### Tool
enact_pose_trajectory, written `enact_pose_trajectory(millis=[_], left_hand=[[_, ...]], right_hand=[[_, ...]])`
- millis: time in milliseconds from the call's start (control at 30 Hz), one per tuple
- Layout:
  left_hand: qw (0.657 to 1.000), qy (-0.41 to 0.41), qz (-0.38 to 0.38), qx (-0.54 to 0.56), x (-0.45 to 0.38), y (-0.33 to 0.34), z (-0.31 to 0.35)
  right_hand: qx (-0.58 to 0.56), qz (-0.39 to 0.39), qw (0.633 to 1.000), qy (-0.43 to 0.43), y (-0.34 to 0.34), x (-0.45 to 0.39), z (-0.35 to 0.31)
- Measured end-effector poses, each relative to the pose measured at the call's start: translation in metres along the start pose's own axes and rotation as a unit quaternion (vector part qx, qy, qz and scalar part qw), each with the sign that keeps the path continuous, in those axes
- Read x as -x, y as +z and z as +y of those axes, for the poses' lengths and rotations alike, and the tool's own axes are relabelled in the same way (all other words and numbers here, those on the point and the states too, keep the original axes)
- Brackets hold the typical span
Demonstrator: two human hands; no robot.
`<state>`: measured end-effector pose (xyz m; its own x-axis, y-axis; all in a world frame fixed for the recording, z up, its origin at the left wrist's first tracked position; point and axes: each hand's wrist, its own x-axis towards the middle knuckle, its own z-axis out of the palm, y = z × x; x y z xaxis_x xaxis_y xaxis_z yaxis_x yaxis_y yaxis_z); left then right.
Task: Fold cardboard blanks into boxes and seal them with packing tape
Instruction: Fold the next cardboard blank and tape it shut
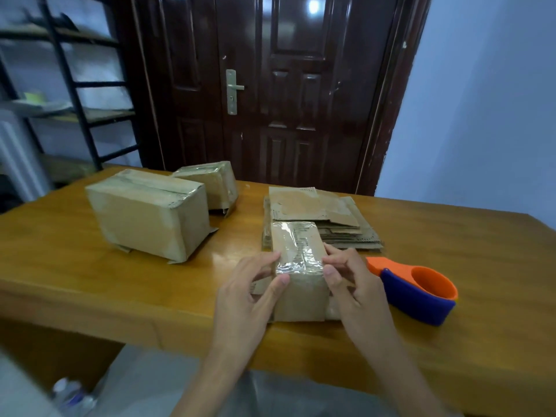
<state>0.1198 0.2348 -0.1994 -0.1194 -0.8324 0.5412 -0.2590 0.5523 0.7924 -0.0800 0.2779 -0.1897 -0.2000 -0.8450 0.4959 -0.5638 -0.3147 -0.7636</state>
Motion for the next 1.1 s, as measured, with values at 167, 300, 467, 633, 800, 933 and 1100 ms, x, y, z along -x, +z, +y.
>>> enact_pose_trajectory(millis=[167, 300, 467, 633, 800, 933, 1100], left_hand=[[0.999, -0.049, 0.022, -0.008, 0.004, -0.056, -0.018], [0.990, -0.119, 0.060, 0.043, -0.010, -0.089, -0.042], [0.981, -0.150, 0.117, 0.023, -0.027, -0.097, -0.072], [0.976, -0.154, 0.154, 0.019, -0.043, -0.096, -0.079], [0.974, -0.154, 0.162, -0.033, -0.052, -0.100, -0.078], [0.962, -0.090, 0.202, -0.159, -0.044, -0.100, -0.054], [0.955, 0.118, 0.142, -0.233, -0.041, -0.060, 0.000]], right_hand=[[-0.004, -0.042, 0.999, -0.034, 0.052, -0.005, -0.017], [-0.016, -0.057, 0.996, -0.060, 0.096, -0.027, -0.032], [0.008, -0.052, 0.996, -0.071, 0.123, -0.052, -0.045], [0.002, -0.039, 0.998, -0.055, 0.142, -0.069, -0.041], [-0.021, -0.019, 0.999, -0.041, 0.157, -0.072, -0.047], [-0.085, -0.097, 0.992, -0.002, 0.142, -0.073, -0.053], [0.042, -0.057, 0.995, 0.067, 0.083, -0.105, -0.031]])
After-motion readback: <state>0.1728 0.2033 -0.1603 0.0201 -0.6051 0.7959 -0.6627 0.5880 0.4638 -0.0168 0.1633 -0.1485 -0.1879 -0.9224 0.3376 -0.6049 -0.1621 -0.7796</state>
